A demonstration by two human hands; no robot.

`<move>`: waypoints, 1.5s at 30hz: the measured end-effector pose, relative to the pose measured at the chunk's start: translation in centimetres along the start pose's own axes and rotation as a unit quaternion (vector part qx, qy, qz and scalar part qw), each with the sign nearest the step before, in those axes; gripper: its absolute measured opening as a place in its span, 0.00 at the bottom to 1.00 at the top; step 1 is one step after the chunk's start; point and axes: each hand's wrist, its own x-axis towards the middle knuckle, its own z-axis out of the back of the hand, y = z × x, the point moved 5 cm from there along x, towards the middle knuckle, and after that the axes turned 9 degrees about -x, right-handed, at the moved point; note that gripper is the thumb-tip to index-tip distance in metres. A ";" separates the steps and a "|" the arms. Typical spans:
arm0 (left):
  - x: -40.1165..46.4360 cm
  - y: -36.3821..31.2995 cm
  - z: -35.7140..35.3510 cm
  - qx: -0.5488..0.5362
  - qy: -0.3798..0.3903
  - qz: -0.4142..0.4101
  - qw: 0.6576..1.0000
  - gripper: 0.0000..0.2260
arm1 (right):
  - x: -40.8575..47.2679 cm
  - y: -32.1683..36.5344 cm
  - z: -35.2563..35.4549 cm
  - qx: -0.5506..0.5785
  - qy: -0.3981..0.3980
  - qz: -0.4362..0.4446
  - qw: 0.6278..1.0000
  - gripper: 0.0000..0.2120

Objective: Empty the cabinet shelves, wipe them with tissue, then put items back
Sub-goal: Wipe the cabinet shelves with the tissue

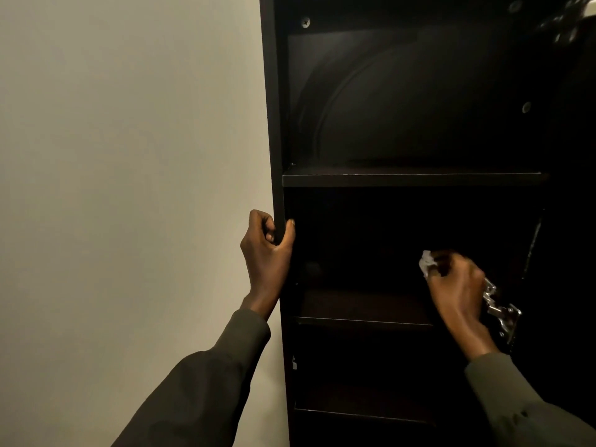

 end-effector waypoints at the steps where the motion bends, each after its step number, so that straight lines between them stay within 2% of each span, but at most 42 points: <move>1: 0.0 0.1 -0.1 -0.001 -0.002 0.000 1.000 0.14 | -0.1 -0.1 -0.6 -0.004 0.013 0.004 1.000 0.12; 5: 0.0 0.1 0.0 0.000 0.004 -0.006 1.000 0.14 | -1.3 1.3 -2.7 -0.040 0.046 0.007 0.998 0.08; 10: 0.0 0.1 0.0 -0.002 0.007 -0.003 1.000 0.14 | -3.1 4.8 -4.6 -0.046 0.105 0.021 0.993 0.10; 15: -0.2 0.1 0.0 -0.010 0.009 0.005 1.000 0.14 | -5.5 10.9 -7.3 -0.005 0.183 0.100 0.978 0.08; 20: 0.3 -0.1 0.1 0.004 0.026 0.000 1.000 0.15 | -9.3 16.7 -10.5 0.001 0.276 0.190 0.942 0.14; 23: 0.6 -0.2 0.1 0.004 0.035 -0.003 0.999 0.14 | -9.4 17.3 -11.0 -0.010 0.290 0.194 0.937 0.17; 29: 0.2 -0.2 0.1 -0.001 0.022 0.005 1.000 0.14 | -10.2 16.6 -9.3 -0.008 0.288 0.241 0.927 0.13; 32: 0.2 0.0 0.1 -0.004 0.021 0.003 1.000 0.14 | -10.5 16.4 -7.5 0.012 0.355 0.264 0.897 0.09; 34: 0.3 -0.1 0.1 0.001 0.023 -0.001 1.000 0.14 | -9.7 16.3 -5.1 0.056 0.407 0.249 0.877 0.09; 36: 0.5 0.0 0.2 0.006 0.022 0.000 1.000 0.14 | -7.7 16.4 -1.4 0.132 0.388 0.216 0.886 0.09; 40: 0.9 -0.9 0.6 -0.040 0.038 -0.039 0.998 0.11 | -2.6 17.0 8.2 0.340 0.263 0.191 0.883 0.10; 43: 2.6 -2.8 0.9 -0.072 0.017 -0.076 0.994 0.11 | 1.3 16.3 15.0 0.356 0.108 0.208 0.904 0.11; 45: 4.8 -4.0 0.6 -0.078 -0.019 -0.083 0.993 0.12 | 3.9 15.3 18.1 0.285 -0.020 0.194 0.938 0.10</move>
